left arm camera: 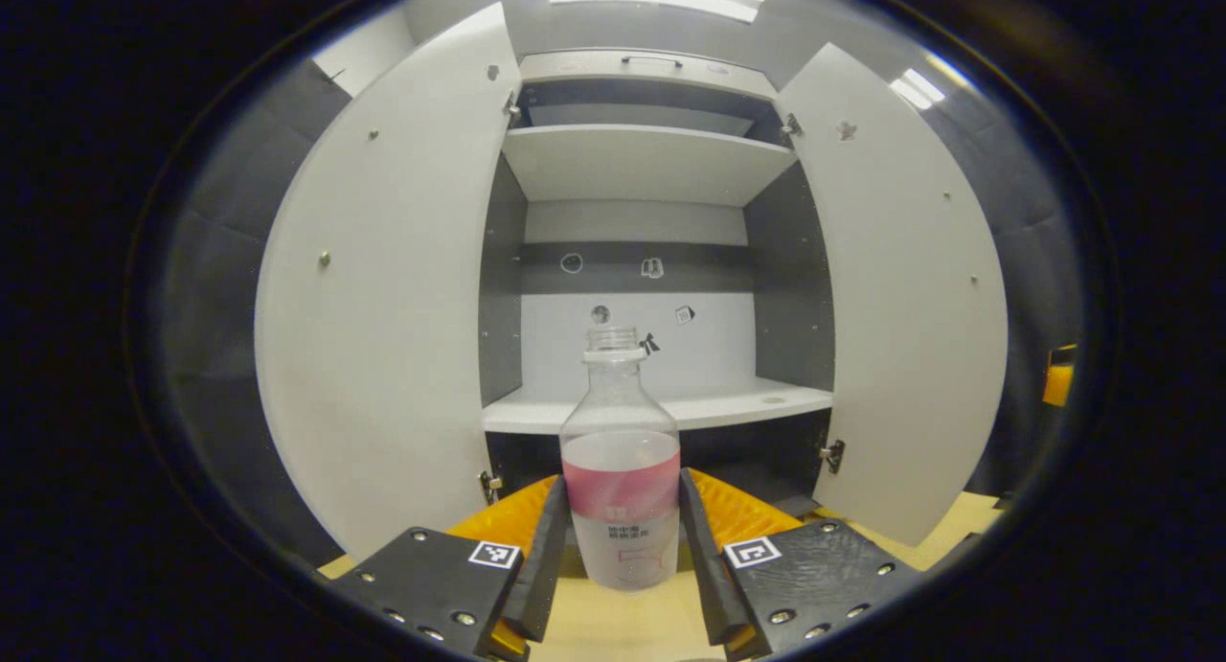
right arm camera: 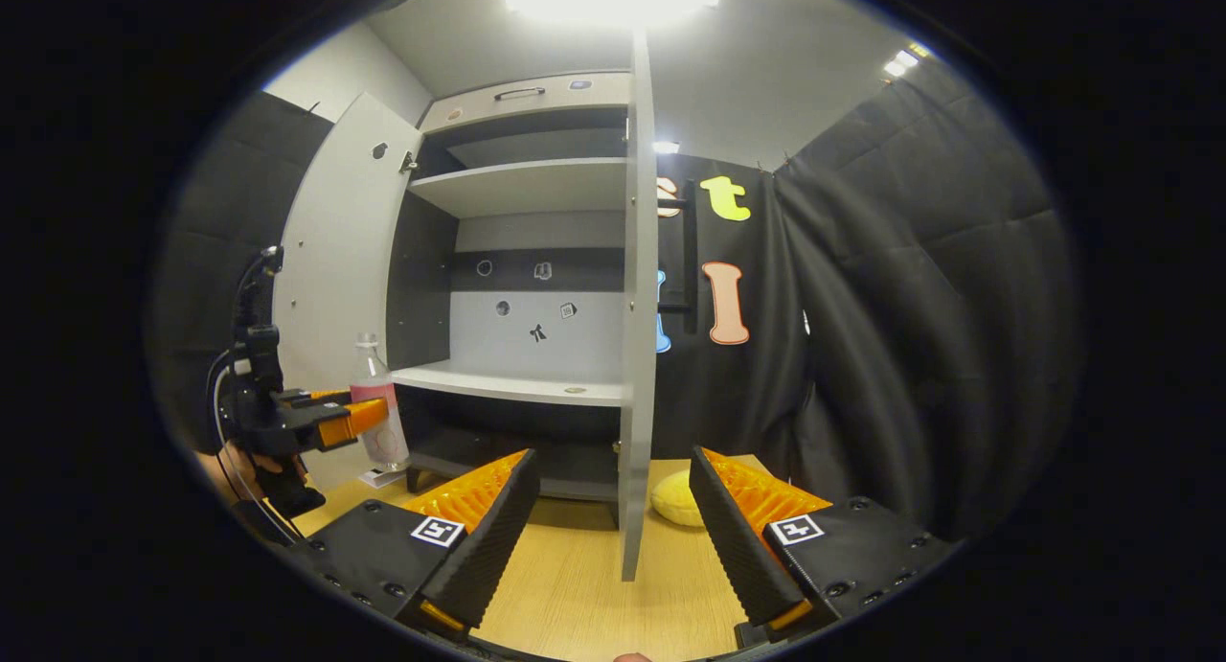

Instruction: Grasp the bottle in the cabinet with the left hand and place it on the coaster, then close the right door with the right hand and the left door with the left hand.

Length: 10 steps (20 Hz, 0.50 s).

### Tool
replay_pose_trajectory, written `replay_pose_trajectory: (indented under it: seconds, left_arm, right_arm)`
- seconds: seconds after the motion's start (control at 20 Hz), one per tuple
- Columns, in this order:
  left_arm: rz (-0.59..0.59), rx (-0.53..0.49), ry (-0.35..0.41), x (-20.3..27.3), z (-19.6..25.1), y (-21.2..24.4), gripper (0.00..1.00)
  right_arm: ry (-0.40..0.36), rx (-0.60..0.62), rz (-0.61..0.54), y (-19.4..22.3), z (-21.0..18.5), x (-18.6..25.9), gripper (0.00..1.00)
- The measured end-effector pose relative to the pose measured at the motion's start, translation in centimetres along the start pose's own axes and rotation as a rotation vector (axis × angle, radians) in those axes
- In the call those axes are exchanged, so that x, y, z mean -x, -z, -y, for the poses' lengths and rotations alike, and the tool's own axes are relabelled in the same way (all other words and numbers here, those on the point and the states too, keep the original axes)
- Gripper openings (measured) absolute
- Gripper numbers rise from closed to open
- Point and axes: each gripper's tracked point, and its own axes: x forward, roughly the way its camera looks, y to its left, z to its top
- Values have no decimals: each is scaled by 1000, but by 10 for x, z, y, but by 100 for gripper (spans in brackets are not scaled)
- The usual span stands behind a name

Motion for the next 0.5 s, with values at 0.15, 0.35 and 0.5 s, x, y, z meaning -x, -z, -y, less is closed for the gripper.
replay_pose_trajectory:
  seconds: [0.15, 0.35, 0.5]
  left_arm:
    - [-38, 26, 8, 26, 2, 36, 62]
    - [-75, 50, 7, 49, 1, 74, 62]
    - [-109, 48, 16, 59, 6, 100, 62]
  right_arm:
    - [-22, 14, -11, 4, -7, -2, 99]
    - [-46, 22, -37, 13, -17, -3, 96]
    - [-57, 28, -53, 19, -23, -3, 100]
